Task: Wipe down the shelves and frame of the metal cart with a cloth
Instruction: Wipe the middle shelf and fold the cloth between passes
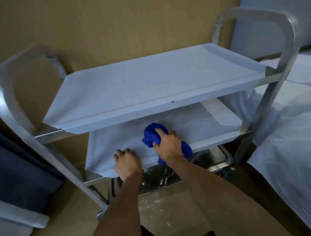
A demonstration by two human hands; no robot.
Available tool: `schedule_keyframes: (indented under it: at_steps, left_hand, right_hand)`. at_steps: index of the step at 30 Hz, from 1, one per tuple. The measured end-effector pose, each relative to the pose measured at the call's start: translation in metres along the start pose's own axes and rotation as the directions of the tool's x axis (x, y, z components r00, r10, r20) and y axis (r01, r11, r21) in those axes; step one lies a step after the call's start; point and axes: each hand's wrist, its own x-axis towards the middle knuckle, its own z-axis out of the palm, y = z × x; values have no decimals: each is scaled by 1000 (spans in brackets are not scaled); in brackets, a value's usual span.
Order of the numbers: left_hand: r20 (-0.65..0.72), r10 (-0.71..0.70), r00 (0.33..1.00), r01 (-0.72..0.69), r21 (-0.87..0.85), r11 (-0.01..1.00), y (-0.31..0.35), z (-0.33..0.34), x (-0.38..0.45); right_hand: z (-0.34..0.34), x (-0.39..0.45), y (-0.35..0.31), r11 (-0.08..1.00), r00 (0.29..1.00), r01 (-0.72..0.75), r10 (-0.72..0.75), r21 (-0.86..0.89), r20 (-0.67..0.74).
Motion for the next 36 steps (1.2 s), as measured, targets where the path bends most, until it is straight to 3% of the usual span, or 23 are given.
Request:
schedule_keyframes:
  at_steps: [3, 6, 10, 14, 19, 21, 24, 27, 30, 32, 34, 36]
  left_hand:
    - [-89, 27, 996, -36, -92, 995, -8, 16, 9]
    - [-183, 33, 983, -71, -211, 975, -8, 29, 8]
    - [-57, -25, 998, 15, -161, 987, 0, 24, 12]
    - [35, -243, 969, 243, -282, 928, 38, 5, 18]
    - [-17, -213, 977, 196, -334, 922, 45, 24, 12]
    - [-58, -207, 977, 176, -339, 924, 41, 30, 12]
    - [-97, -231, 968, 190, -322, 928, 45, 31, 15]
    - [-110, -234, 966, 198, -266, 943, 49, 37, 15]
    - [-124, -258, 958, 237, -160, 958, 55, 44, 20]
    - [-167, -260, 951, 246, -101, 964, 57, 48, 21]
    - [-189, -267, 945, 254, -89, 963, 58, 51, 23]
    - [-171, -301, 938, 287, -104, 952, 66, 55, 16]
  right_hand:
    - [31, -11, -8, 993, 996, 89, -90, -73, -17]
    - [43, -11, -3, 989, 996, 66, -74, -131, -56]
    - [46, -10, -1, 988, 996, 77, -82, -132, -35]
    - [47, -6, 2, 989, 997, 77, -77, -123, 9]
    - [33, -3, 18, 989, 996, 85, -81, -120, 39]
    - [19, 5, 51, 988, 1000, 19, -22, -154, -21]
    - [-17, 25, 124, 955, 971, -223, 201, -196, -128]
    - [-50, 44, 181, 862, 871, -481, 449, -159, -198]
    - [-47, 53, 176, 791, 805, -588, 555, -167, -207]
    - [-32, 49, 147, 820, 856, -515, 476, -248, -203]
    - [-18, 39, 112, 898, 948, -319, 298, -302, -115]
    - [-4, 26, 86, 948, 989, -148, 146, -282, -27]
